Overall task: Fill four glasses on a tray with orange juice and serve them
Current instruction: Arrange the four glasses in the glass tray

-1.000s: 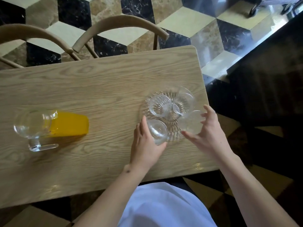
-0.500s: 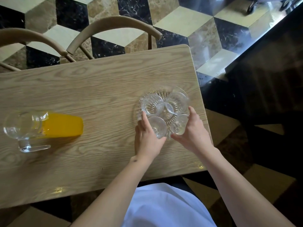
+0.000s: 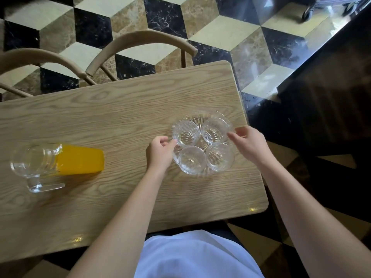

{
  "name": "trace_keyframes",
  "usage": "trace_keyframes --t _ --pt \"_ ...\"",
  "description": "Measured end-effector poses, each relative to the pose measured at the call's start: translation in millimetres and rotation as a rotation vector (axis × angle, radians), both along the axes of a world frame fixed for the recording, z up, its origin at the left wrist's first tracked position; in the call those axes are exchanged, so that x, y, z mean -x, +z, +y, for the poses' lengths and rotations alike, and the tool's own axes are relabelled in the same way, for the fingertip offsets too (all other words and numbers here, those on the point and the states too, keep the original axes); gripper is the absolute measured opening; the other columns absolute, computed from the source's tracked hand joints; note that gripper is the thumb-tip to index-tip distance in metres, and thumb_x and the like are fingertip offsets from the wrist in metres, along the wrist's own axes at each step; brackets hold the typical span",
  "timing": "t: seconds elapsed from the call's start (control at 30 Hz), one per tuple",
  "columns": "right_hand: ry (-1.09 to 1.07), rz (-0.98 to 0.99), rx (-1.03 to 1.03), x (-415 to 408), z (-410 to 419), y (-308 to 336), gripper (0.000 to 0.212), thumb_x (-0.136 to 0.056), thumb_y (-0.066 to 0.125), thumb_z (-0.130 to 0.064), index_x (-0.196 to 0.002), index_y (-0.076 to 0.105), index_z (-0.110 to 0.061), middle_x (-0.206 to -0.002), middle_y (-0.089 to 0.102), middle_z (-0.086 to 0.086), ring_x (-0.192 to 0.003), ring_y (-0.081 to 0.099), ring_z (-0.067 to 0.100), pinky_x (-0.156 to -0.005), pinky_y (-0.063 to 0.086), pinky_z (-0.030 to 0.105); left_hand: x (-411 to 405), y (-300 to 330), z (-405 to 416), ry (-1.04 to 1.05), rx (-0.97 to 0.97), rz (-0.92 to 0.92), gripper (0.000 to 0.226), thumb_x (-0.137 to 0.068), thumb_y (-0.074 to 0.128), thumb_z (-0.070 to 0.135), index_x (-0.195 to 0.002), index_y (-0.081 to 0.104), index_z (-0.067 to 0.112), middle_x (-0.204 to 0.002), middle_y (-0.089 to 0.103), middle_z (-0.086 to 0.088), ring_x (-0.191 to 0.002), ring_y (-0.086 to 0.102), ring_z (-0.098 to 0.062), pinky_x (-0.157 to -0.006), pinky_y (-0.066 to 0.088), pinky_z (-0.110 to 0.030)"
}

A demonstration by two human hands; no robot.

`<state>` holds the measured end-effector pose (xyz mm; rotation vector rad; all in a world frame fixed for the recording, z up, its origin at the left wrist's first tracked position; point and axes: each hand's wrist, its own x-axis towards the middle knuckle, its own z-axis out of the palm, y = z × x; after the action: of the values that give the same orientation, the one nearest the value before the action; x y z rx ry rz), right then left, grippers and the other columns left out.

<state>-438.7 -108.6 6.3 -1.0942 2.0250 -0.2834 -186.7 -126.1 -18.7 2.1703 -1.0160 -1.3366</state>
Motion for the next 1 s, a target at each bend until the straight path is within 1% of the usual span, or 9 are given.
trace_keyframes --t 0.13,0.2,0.3,0.4,0.5,0.63,0.8,0.93,1.0 --pt "-0.092 -0.181 -0.123 8 -20 -16 0.031 -0.090 0.068 -0.034 -0.108 0.077 -0.010 -0.099 0.078 0.005 -0.093 0.073 0.019 -0.080 0.056 0.034 3 -3 -15 -0.002 -0.059 0.047 0.025 -0.083 0.078 0.024 -0.100 0.069 0.009 -0.076 0.073 -0.004 -0.068 0.070 -0.019 -0.082 0.063 -0.045" --pt "-0.151 -0.236 -0.125 8 -20 -19 0.024 -0.090 0.070 -0.029 -0.105 0.077 -0.012 -0.093 0.079 0.003 -0.081 0.073 0.012 -0.066 0.049 0.022 4 -7 -15 0.000 -0.066 0.051 0.019 -0.080 0.077 0.025 -0.092 0.071 0.011 -0.075 0.074 -0.004 -0.066 0.070 -0.017 -0.082 0.063 -0.044" --pt "-0.220 -0.276 -0.083 6 -17 -23 0.016 -0.088 0.070 -0.022 -0.099 0.078 -0.014 -0.087 0.080 0.002 -0.075 0.073 0.010 -0.059 0.044 0.014 5 -10 -14 0.017 -0.079 0.070 0.016 -0.084 0.076 0.020 -0.094 0.068 0.010 -0.077 0.074 -0.005 -0.064 0.068 -0.019 -0.076 0.061 -0.038" --pt "-0.264 -0.284 -0.067 3 -17 -29 0.012 -0.085 0.070 -0.018 -0.094 0.076 -0.012 -0.080 0.080 0.002 -0.075 0.075 0.012 -0.061 0.046 0.018 7 -10 -16 0.047 -0.088 0.091 0.011 -0.088 0.071 0.012 -0.096 0.065 0.008 -0.080 0.075 -0.010 -0.065 0.071 -0.021 -0.067 0.060 -0.032" --pt "-0.282 -0.287 -0.069 3 -20 -34 0.011 -0.080 0.070 -0.014 -0.087 0.076 -0.010 -0.073 0.079 0.002 -0.073 0.075 0.014 -0.066 0.050 0.024 8 -10 -20 0.060 -0.094 0.086 0.004 -0.086 0.067 0.006 -0.090 0.067 0.006 -0.079 0.076 -0.013 -0.065 0.073 -0.021 -0.068 0.063 -0.032" --pt "-0.295 -0.279 -0.071 2 -24 -36 0.011 -0.075 0.066 -0.014 -0.078 0.077 -0.010 -0.071 0.079 0.002 -0.070 0.072 0.013 -0.075 0.055 0.032 8 -13 -25 0.100 -0.106 0.095 0.009 -0.084 0.062 0.003 -0.085 0.071 0.002 -0.076 0.076 -0.015 -0.062 0.074 -0.020 -0.067 0.063 -0.032" --pt "-0.330 -0.285 -0.061 -2 -32 -37 0.015 -0.078 0.063 -0.010 -0.084 0.076 -0.006 -0.073 0.079 0.003 -0.066 0.070 0.010 -0.071 0.056 0.028 8 -18 -30 0.127 -0.112 0.125 0.009 -0.085 0.062 0.002 -0.082 0.071 0.000 -0.073 0.075 -0.016 -0.065 0.076 -0.023 -0.070 0.064 -0.036" --pt "-0.343 -0.288 -0.045 -3 -36 -35 0.012 -0.082 0.063 -0.020 -0.085 0.071 -0.012 -0.077 0.079 0.003 -0.075 0.074 0.015 -0.080 0.059 0.035 8 -18 -33 0.139 -0.098 0.142 0.007 -0.082 0.065 0.010 -0.080 0.069 0.004 -0.072 0.075 -0.012 -0.065 0.074 -0.024 -0.070 0.063 -0.037" --pt "-0.335 -0.270 -0.042 -2 -31 -33 0.016 -0.085 0.062 -0.030 -0.089 0.069 -0.016 -0.086 0.079 0.003 -0.081 0.075 0.016 -0.084 0.059 0.038 7 -16 -29 0.111 -0.083 0.107 0.018 -0.080 0.071 0.024 -0.085 0.068 0.006 -0.074 0.074 -0.008 -0.065 0.070 -0.022 -0.071 0.062 -0.039"
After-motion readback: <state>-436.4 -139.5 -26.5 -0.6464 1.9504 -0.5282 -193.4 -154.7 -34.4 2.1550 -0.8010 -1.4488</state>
